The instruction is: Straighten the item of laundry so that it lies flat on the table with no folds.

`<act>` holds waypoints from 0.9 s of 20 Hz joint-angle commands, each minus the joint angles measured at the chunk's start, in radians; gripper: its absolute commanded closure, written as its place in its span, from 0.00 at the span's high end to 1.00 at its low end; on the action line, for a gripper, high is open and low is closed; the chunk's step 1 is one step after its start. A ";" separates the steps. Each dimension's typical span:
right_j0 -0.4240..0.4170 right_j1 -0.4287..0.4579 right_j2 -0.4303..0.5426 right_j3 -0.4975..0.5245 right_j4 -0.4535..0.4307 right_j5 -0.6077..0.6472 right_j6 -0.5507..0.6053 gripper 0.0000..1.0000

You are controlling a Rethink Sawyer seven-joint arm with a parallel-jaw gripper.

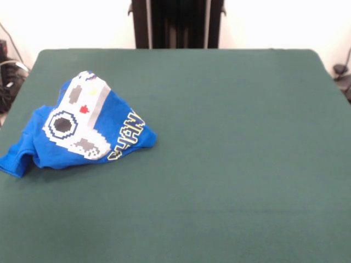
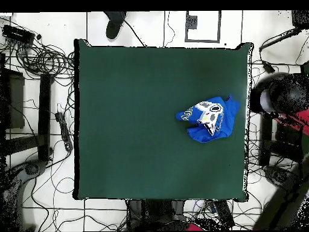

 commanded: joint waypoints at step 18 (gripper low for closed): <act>0.109 0.009 0.068 0.127 0.031 0.149 0.213 0.00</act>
